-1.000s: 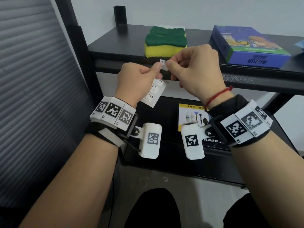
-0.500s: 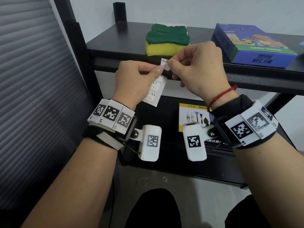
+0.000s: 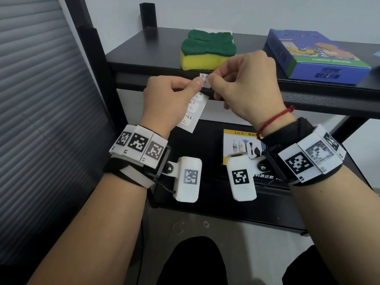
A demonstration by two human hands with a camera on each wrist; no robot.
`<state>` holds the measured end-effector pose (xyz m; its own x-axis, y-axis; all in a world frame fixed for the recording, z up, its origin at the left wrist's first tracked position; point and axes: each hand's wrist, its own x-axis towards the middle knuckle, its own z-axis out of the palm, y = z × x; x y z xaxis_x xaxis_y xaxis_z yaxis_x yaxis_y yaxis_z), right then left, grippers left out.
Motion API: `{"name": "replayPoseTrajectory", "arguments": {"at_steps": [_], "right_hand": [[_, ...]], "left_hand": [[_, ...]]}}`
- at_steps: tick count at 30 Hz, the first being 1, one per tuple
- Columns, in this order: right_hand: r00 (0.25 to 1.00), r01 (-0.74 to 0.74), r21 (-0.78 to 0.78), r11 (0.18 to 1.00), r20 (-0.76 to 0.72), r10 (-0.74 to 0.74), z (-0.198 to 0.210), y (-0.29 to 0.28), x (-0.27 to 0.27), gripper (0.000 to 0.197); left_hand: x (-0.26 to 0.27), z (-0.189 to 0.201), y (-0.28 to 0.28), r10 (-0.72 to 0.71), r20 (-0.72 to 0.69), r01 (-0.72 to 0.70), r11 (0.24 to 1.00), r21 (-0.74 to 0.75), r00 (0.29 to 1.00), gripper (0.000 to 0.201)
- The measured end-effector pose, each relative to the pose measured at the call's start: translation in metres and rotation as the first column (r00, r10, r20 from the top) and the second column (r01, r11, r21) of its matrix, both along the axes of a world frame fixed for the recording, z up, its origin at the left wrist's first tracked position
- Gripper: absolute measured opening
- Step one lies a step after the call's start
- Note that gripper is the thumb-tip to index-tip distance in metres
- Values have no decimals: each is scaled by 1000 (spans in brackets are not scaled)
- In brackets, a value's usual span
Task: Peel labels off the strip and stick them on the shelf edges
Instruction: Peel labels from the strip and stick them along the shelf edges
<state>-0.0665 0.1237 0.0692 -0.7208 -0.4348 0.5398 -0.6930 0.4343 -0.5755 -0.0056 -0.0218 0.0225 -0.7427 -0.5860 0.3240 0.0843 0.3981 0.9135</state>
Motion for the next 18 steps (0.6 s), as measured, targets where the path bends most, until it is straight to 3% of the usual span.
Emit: {"name": "replayPoseTrajectory", "arguments": {"at_steps": [18], "right_hand": [[998,58,-4,998,12,-58,2,0,4,19]], "left_hand": [[-4,4,3,51,13,-51,997,61,999,35]]}}
